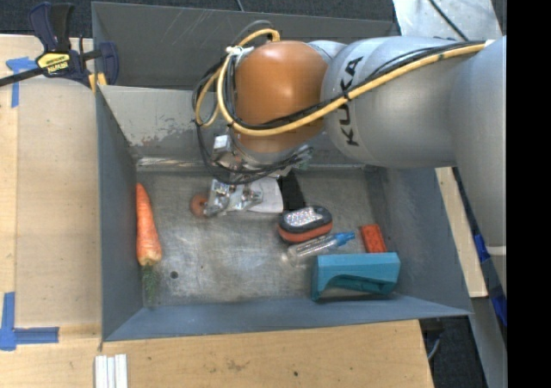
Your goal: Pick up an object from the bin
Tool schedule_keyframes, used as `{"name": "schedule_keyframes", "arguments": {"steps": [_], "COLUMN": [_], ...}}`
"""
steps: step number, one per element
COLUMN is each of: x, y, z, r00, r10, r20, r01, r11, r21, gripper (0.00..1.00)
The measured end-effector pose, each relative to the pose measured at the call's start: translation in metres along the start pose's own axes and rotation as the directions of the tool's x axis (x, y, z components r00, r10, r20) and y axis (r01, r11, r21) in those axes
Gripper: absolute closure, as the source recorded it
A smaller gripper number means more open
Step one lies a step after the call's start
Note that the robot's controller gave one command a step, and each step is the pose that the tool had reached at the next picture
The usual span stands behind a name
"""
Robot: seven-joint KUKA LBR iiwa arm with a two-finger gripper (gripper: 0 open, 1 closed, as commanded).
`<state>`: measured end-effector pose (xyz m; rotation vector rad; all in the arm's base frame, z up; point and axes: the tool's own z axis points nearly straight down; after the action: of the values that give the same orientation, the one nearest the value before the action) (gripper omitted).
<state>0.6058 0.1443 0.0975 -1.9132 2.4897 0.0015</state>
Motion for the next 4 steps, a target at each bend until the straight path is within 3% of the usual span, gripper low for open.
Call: {"name": "schedule_keyframes", "arguments": {"steps": [1, 2, 4], "x": [-0.036, -0.084, -0.089], "y": [-0.003, 0.049, 0.051], "z": [-0.014, -0.086, -0.104], "r00": [1.000, 0.990, 0.991], "r10": [0.005, 0.143, 0.132], "r20": [0.000, 0.002, 0.003], "r01": [-0.005, -0.143, -0.132], "r11": [1.000, 0.990, 0.991], "r21": [0.002, 0.001, 0.003], "gripper": [1.00, 1.00, 1.00]}}
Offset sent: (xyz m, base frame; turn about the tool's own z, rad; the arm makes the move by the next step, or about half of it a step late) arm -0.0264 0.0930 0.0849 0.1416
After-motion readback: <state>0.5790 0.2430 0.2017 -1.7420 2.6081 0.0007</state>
